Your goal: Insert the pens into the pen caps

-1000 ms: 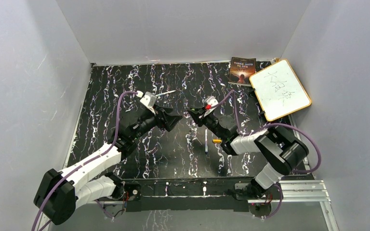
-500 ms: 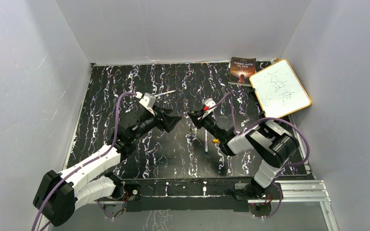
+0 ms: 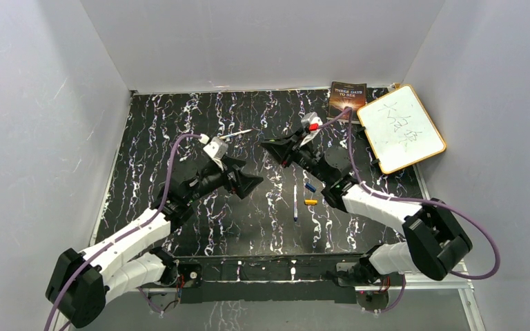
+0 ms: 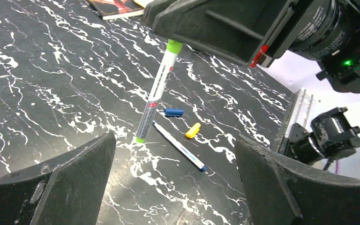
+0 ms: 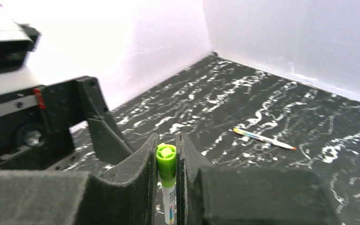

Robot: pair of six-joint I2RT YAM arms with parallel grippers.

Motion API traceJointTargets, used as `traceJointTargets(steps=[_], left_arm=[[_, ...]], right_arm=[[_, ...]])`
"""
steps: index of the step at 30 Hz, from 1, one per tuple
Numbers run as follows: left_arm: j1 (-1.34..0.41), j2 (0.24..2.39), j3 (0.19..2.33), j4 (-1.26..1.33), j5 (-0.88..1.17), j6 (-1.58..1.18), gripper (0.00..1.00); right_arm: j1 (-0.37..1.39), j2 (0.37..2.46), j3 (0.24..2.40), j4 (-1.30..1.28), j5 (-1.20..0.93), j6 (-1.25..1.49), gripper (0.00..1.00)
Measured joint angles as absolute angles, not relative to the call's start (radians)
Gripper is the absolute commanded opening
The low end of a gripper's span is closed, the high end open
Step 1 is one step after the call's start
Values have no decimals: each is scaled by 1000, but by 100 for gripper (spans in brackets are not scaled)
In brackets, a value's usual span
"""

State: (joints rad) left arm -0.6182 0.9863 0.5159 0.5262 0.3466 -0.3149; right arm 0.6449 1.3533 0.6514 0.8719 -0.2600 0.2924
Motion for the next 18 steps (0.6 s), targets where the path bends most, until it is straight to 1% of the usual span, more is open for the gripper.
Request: traceJointTargets(steps=[4, 11, 18], left_arm=[[-618, 944, 516, 516, 376, -317, 98], [-618, 915, 517, 540, 411, -334, 98], [-618, 926, 534, 551, 466, -344, 93]], right_arm=[[637, 1310, 664, 857, -338, 355, 0], [637, 1302, 664, 838, -464, 459, 0], [637, 1296, 666, 841, -557, 551, 0]])
